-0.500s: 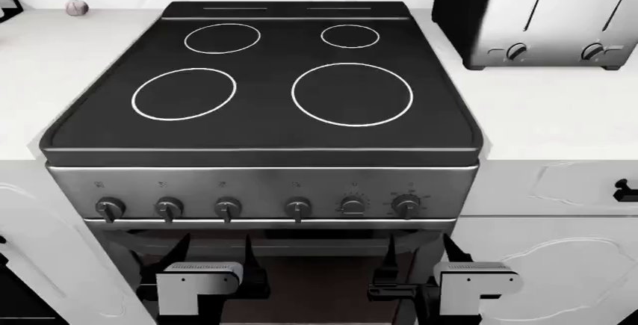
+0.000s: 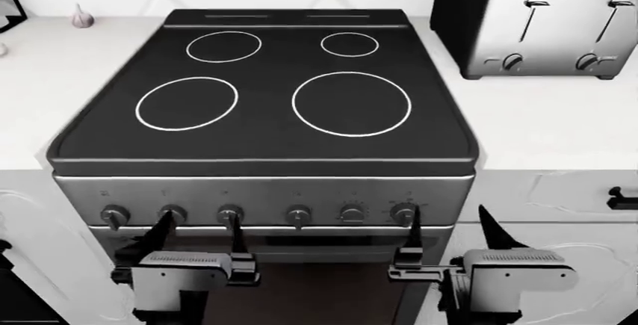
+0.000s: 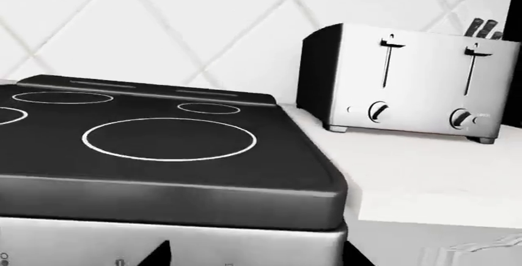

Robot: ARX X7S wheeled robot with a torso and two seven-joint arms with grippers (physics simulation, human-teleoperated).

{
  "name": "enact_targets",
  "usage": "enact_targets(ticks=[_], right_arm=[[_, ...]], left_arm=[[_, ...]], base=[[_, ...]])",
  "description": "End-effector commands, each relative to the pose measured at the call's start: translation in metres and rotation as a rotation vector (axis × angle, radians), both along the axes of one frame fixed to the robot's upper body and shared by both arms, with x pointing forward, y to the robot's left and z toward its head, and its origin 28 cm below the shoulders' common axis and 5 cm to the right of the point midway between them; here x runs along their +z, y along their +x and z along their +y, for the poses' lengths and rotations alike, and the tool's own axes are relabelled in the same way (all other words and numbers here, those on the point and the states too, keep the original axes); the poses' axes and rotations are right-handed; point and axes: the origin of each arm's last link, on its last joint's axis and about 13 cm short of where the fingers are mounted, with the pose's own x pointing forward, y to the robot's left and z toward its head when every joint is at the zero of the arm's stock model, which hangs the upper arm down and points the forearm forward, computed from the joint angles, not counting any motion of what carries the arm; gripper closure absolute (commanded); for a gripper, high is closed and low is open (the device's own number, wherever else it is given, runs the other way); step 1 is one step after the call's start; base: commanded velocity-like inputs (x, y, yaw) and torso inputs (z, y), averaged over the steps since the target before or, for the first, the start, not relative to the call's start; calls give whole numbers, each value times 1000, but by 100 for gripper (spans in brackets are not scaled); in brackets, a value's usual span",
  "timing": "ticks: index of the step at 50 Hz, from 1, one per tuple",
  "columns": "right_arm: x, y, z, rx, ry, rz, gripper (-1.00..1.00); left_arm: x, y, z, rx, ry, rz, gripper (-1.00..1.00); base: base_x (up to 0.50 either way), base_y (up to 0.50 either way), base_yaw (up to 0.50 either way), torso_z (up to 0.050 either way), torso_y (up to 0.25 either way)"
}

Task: Pick the dumpling from the counter and place it in the cabinet.

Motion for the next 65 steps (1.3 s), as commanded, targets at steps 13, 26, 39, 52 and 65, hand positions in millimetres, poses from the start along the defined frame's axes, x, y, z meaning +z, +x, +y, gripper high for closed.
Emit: enact_targets(ticks=[13,26,39,52,65], right_arm=[[219,113,-27,146,-167,-27,-100],[271,213,-28,102,-227,-41,-100],[277,234,-35,55,-214,-1,-100],[280,234,-30,71,-221,-18,-100],[281,236,-9,116,-191,-30,-100]], left_arm=[[219,117,38,-117,119,-27,-100],[282,224,58,17,92,93,-100],[270,222,66,53,101,174,-100],[271,221,77,-58,111,162,-100],[260,226,58,-264,73,158,-100]], base=[[0,0,0,50,0],[0,0,0,50,0],[0,121,0,23,-1],[0,500,0,0,0],[0,500,0,0,0]])
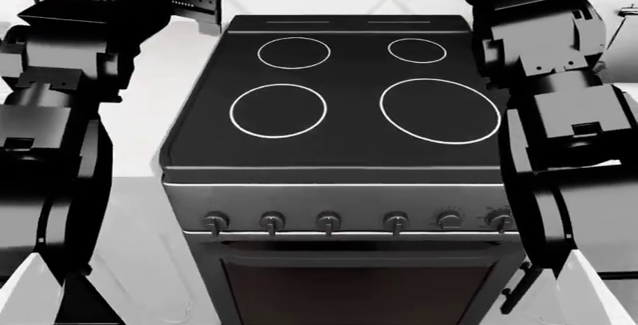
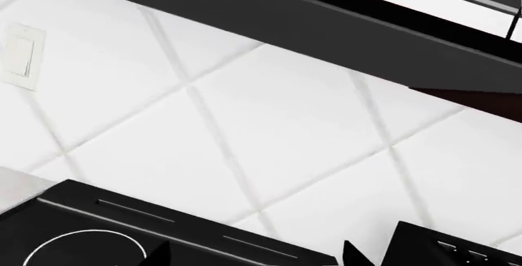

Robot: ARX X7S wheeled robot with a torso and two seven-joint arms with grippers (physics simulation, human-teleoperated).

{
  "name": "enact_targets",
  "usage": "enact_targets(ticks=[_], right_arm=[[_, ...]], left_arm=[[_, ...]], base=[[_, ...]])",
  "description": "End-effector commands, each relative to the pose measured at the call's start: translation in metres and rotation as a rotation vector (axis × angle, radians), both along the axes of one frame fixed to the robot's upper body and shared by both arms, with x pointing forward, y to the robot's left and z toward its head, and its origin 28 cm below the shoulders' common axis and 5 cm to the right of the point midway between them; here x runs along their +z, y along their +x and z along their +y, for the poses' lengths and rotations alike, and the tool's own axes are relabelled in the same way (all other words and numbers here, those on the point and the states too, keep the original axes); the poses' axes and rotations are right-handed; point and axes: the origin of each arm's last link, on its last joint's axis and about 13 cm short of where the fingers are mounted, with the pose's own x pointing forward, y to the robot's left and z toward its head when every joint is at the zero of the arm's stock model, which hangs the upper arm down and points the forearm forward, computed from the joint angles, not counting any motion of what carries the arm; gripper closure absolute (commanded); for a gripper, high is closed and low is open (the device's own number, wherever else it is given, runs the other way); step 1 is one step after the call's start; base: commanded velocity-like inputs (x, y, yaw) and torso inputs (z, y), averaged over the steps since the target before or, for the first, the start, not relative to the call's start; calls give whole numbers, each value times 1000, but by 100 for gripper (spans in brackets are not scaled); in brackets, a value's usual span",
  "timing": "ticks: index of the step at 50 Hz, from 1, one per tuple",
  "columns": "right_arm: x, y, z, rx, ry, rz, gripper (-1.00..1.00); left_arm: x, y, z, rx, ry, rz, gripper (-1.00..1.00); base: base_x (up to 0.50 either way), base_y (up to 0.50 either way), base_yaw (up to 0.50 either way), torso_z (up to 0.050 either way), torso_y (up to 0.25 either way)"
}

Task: Pick the dumpling from the counter and place it in the cabinet.

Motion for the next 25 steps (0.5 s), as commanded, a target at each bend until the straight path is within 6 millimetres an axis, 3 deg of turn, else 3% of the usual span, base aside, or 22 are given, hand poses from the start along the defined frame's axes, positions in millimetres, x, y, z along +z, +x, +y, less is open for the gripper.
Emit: enact_targets(ticks=[1,14,25], right_arm=[[0,1,12,22,8,3,-100],[-6,2,17,2,10,27,-100],[-16,3,11,-28,21,50,-100]], left_arm=[[0,1,-7,-155,-61,0,-100],[0,-2,-13,-228,-118,-14,-100],[-6,-7,-9,-231,-101,-15,-100]], base=[[0,500,0,0,0],[14,499,0,0,0],[241,434,0,0,0]])
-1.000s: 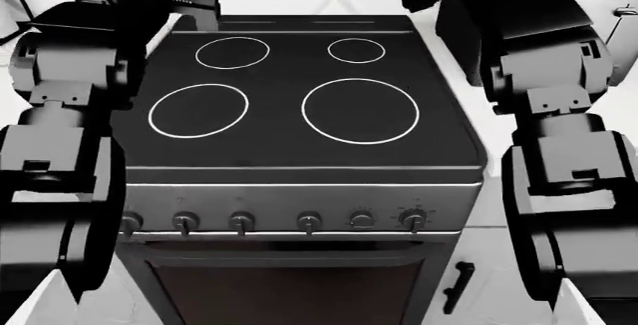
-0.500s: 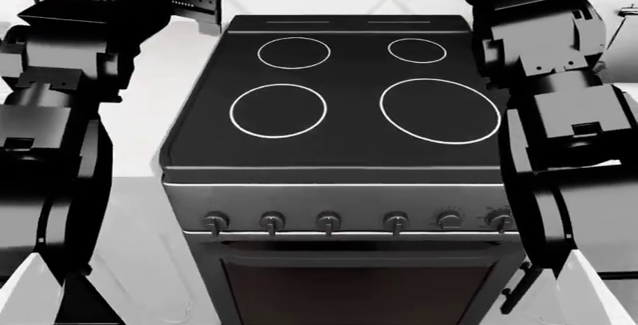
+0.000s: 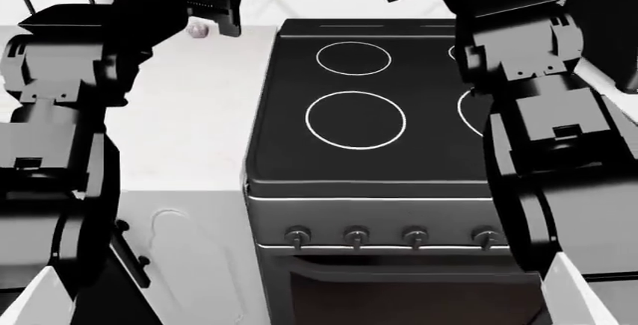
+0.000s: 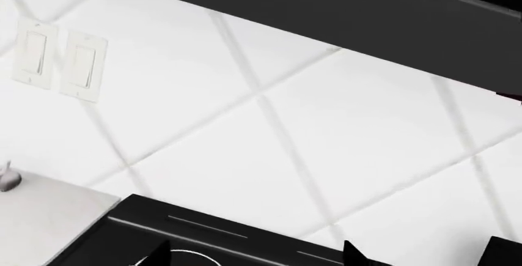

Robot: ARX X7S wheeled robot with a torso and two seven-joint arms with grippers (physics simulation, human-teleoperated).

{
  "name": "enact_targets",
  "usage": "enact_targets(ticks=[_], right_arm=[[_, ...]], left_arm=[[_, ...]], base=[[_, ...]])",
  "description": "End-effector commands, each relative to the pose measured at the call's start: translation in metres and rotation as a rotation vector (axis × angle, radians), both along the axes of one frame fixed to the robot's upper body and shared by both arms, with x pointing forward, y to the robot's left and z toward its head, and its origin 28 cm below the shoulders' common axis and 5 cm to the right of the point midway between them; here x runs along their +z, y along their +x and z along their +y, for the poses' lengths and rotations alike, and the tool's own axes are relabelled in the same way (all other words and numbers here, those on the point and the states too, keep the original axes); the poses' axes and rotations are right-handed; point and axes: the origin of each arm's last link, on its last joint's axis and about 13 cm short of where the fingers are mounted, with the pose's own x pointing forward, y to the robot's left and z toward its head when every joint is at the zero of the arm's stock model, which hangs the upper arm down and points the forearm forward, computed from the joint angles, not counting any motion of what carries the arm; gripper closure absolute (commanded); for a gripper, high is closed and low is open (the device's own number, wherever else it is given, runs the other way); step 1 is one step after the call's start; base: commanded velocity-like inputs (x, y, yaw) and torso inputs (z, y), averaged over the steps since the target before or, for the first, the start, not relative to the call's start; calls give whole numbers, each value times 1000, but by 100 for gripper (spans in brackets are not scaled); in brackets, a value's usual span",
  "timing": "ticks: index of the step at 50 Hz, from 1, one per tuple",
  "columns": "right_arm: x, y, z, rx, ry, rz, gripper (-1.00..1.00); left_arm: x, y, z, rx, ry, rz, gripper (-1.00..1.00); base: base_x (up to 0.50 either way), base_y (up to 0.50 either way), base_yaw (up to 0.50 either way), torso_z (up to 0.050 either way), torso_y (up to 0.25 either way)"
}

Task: Pick the dumpling from the counter and place it in the cabinet.

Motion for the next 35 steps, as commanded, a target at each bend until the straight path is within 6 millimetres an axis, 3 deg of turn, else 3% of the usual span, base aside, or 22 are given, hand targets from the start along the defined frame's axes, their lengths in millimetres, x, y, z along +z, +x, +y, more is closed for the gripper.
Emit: enact_targets(ticks=[1,14,35], right_arm=[[-6,0,-4,-28,7,18,-100],[-14,0,-18,-75,20,24,-100],[-9,-1,-26,-97,35,11,-100]], left_arm=[[-3,-4,0,-28,1,-7,-100],[-11,-9,-9,-75,24,4,-100],[-9,-17,-7,-79,41,12,-100]], base=[[328,375,0,0,0],[368,337,0,0,0],[320,379,0,0,0]])
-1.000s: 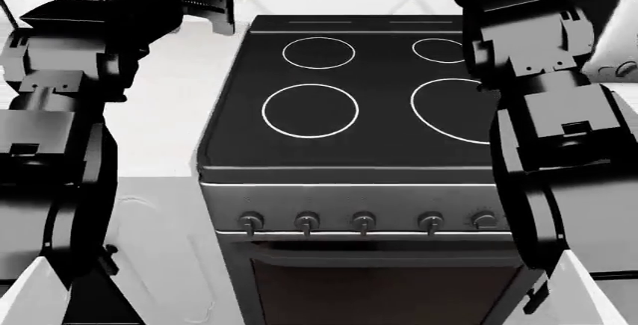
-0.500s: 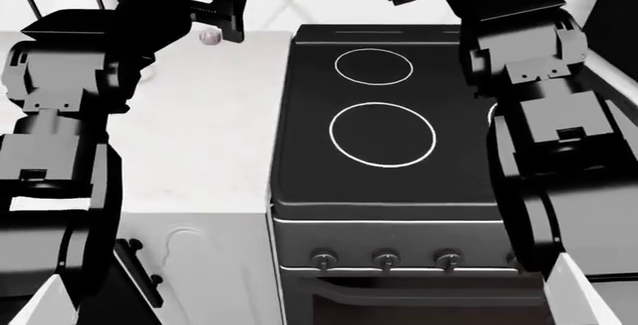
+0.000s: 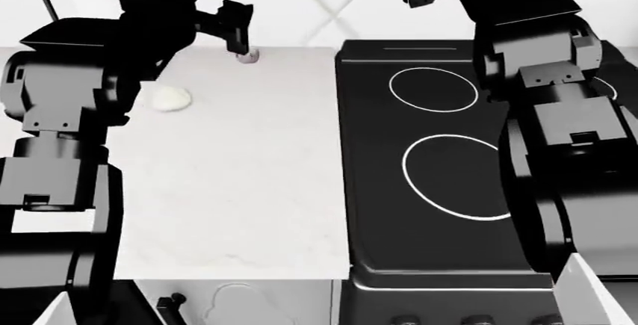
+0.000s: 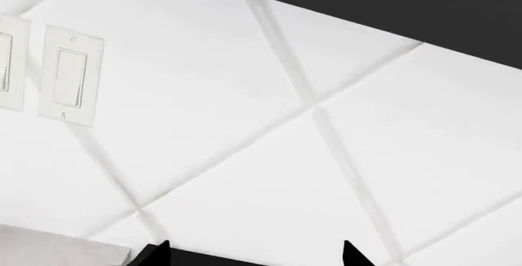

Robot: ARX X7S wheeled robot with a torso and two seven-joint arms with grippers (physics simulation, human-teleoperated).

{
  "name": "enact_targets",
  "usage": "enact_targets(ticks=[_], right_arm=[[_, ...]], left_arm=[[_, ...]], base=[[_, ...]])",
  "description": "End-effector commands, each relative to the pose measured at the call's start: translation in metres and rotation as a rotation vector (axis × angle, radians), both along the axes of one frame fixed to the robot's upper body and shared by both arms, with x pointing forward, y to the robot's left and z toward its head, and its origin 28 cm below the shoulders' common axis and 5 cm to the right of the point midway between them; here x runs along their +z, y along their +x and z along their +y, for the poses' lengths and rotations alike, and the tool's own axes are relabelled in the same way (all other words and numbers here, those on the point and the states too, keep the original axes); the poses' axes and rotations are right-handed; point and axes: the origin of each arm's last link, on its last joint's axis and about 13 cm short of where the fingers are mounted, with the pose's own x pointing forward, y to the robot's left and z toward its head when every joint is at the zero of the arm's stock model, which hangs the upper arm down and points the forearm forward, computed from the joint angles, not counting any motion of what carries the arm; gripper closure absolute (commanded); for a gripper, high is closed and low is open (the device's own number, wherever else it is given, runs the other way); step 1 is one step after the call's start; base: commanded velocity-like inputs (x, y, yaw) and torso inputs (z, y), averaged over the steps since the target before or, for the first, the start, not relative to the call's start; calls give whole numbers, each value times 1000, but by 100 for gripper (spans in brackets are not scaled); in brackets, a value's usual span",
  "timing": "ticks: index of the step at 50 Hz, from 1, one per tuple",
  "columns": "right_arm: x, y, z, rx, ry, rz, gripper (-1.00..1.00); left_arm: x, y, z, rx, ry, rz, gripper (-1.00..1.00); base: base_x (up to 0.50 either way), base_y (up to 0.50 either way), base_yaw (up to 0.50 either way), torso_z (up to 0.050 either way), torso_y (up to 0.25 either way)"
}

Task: Pick the dumpling from the counter and place it in the cabinet.

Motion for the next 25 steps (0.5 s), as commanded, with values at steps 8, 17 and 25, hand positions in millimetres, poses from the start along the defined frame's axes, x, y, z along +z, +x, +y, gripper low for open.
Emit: enact_targets(ticks=[8,17,25], right_arm=[[3,-1,-7,-21,8,-4,-100],[3,-1,-7,-19,9,-6,-100],[1,-1,-10,-26,29,-3,-100]], left_arm=[[2,-5,-4,-18,17,1,-100],[4,-8,-4,-12,23,-3,-100],[-2,-9,-8,-28,61,9,-100]], base=[[283,413,0,0,0],[265,425,0,0,0],[257,429,0,0,0]])
